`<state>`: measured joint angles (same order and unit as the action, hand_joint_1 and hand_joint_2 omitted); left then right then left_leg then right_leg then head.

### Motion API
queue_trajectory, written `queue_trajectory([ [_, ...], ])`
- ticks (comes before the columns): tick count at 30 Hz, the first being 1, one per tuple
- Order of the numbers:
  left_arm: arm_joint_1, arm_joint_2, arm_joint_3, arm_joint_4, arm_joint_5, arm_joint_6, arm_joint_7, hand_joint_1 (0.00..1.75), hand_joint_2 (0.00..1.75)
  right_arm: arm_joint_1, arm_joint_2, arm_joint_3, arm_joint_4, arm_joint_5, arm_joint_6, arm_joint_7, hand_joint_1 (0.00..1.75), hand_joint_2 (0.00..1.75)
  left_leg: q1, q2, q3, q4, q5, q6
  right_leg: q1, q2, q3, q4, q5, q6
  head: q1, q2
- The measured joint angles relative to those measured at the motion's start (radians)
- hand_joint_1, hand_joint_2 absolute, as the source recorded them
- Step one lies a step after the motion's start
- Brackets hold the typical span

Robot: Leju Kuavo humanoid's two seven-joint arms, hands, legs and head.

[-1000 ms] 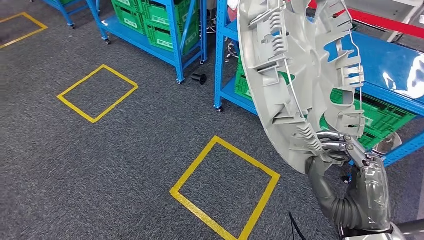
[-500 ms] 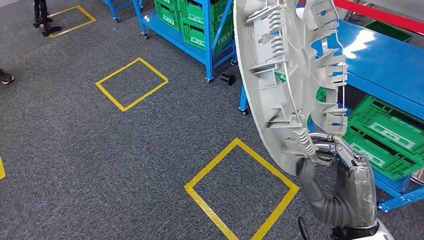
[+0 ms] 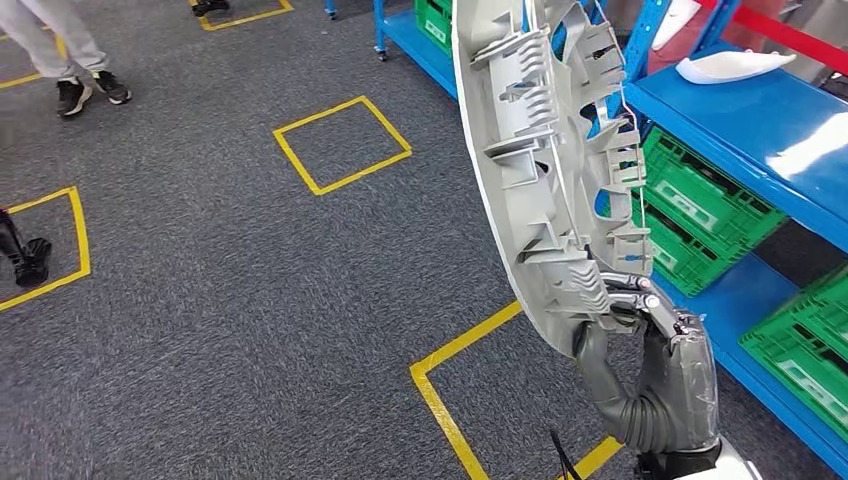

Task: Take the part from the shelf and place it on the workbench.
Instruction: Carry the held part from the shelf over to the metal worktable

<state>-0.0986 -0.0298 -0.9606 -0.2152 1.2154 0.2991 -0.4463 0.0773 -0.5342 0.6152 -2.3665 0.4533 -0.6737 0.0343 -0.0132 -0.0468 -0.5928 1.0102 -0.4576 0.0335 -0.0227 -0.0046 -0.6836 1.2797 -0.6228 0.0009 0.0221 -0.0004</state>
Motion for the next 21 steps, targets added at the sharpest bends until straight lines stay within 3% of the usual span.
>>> queue_trajectory([
  [1, 0.000, 0.001, 0.000, 0.000, -0.001, 0.008, 0.001, 0.00, 0.00, 0.000, 0.003, 0.002, 0.004, 0.000, -0.001, -0.001, 1.75, 1.75, 0.000, -0.015, 0.001, 0.005, -0.003, -0.001, 0.000, 0.004, 0.009, -0.038, 0.037, -0.001, 0.001, 0.000],
  [3, 0.000, 0.003, 0.000, 0.000, -0.003, 0.022, 0.004, 0.00, 0.00, 0.000, 0.006, 0.004, 0.010, 0.000, -0.002, -0.003, 1.75, 1.75, 0.000, -0.043, -0.003, 0.018, -0.010, -0.007, -0.005, 0.040, 0.051, -0.152, 0.103, -0.004, 0.004, 0.000],
  [5, 0.000, 0.004, 0.000, 0.000, -0.004, 0.032, 0.007, 0.00, 0.00, 0.002, 0.009, 0.007, 0.015, 0.000, -0.003, -0.003, 1.75, 1.75, 0.002, -0.067, -0.013, 0.028, -0.014, -0.016, -0.007, 0.074, 0.075, -0.214, 0.119, -0.006, 0.004, 0.000],
  [6, 0.000, 0.004, 0.000, 0.000, -0.004, 0.036, 0.009, 0.00, 0.00, 0.002, 0.010, 0.008, 0.018, 0.000, -0.004, -0.004, 1.75, 1.75, 0.005, -0.077, -0.018, 0.030, -0.012, -0.023, -0.006, 0.076, 0.077, -0.219, 0.115, -0.009, 0.004, 0.000],
  [8, 0.005, 0.006, -0.001, 0.000, -0.004, 0.045, 0.017, 0.00, 0.00, 0.001, 0.012, 0.009, 0.022, 0.001, -0.005, -0.004, 1.75, 1.75, 0.009, -0.087, -0.022, 0.030, -0.012, -0.034, -0.004, 0.057, 0.082, -0.227, 0.116, -0.018, 0.003, 0.000],
  [10, 0.007, 0.008, -0.002, 0.000, -0.004, 0.050, 0.025, 0.00, 0.00, 0.000, 0.016, 0.009, 0.025, 0.004, -0.006, -0.003, 1.75, 1.75, 0.009, -0.048, -0.039, 0.068, -0.036, -0.046, -0.007, 0.033, 0.095, -0.237, 0.117, -0.029, -0.006, 0.000],
  [12, 0.004, 0.009, -0.002, 0.000, -0.004, 0.049, 0.030, 0.00, 0.00, 0.001, 0.019, 0.010, 0.026, 0.010, -0.004, -0.003, 1.75, 1.75, 0.014, 0.008, -0.089, 0.175, -0.084, -0.059, -0.005, 0.006, 0.107, -0.241, 0.114, -0.036, -0.018, 0.000],
  [14, 0.003, 0.009, -0.002, 0.000, -0.004, 0.047, 0.031, 0.00, 0.00, -0.001, 0.022, 0.011, 0.027, 0.013, -0.002, -0.002, 1.75, 1.75, 0.021, 0.028, -0.137, 0.268, -0.109, -0.067, -0.003, -0.021, 0.113, -0.241, 0.108, -0.038, -0.023, 0.000],
  [15, 0.004, 0.009, -0.002, 0.000, -0.004, 0.047, 0.031, 0.00, 0.00, -0.002, 0.023, 0.012, 0.029, 0.014, 0.000, 0.000, 1.75, 1.75, 0.022, 0.032, -0.140, 0.271, -0.098, -0.068, -0.003, -0.033, 0.116, -0.241, 0.104, -0.037, -0.025, 0.000],
  [16, 0.005, 0.009, -0.003, 0.000, -0.004, 0.045, 0.032, 0.00, 0.00, -0.003, 0.025, 0.013, 0.030, 0.014, 0.002, 0.001, 1.75, 1.75, 0.023, 0.036, -0.126, 0.240, -0.072, -0.066, -0.002, -0.044, 0.121, -0.241, 0.100, -0.035, -0.026, 0.000],
  [18, 0.005, 0.009, -0.003, 0.000, -0.004, 0.043, 0.031, 0.00, 0.00, -0.007, 0.027, 0.015, 0.031, 0.014, 0.005, 0.005, 1.75, 1.75, 0.017, 0.065, -0.066, 0.123, -0.012, -0.058, -0.001, -0.066, 0.132, -0.242, 0.093, -0.030, -0.029, 0.000],
  [19, 0.003, 0.009, -0.003, 0.000, -0.005, 0.042, 0.030, 0.00, 0.00, -0.009, 0.028, 0.016, 0.031, 0.015, 0.007, 0.007, 1.75, 1.75, 0.011, 0.083, -0.039, 0.072, 0.002, -0.050, 0.001, -0.075, 0.136, -0.243, 0.089, -0.026, -0.031, 0.000],
  [21, 0.000, 0.009, -0.004, 0.000, -0.011, 0.040, 0.031, 0.00, 0.00, -0.011, 0.028, 0.017, 0.032, 0.023, 0.005, 0.012, 1.75, 1.75, -0.001, 0.100, -0.020, 0.031, -0.001, -0.035, 0.005, -0.096, 0.140, -0.247, 0.086, -0.015, -0.032, 0.000],
])
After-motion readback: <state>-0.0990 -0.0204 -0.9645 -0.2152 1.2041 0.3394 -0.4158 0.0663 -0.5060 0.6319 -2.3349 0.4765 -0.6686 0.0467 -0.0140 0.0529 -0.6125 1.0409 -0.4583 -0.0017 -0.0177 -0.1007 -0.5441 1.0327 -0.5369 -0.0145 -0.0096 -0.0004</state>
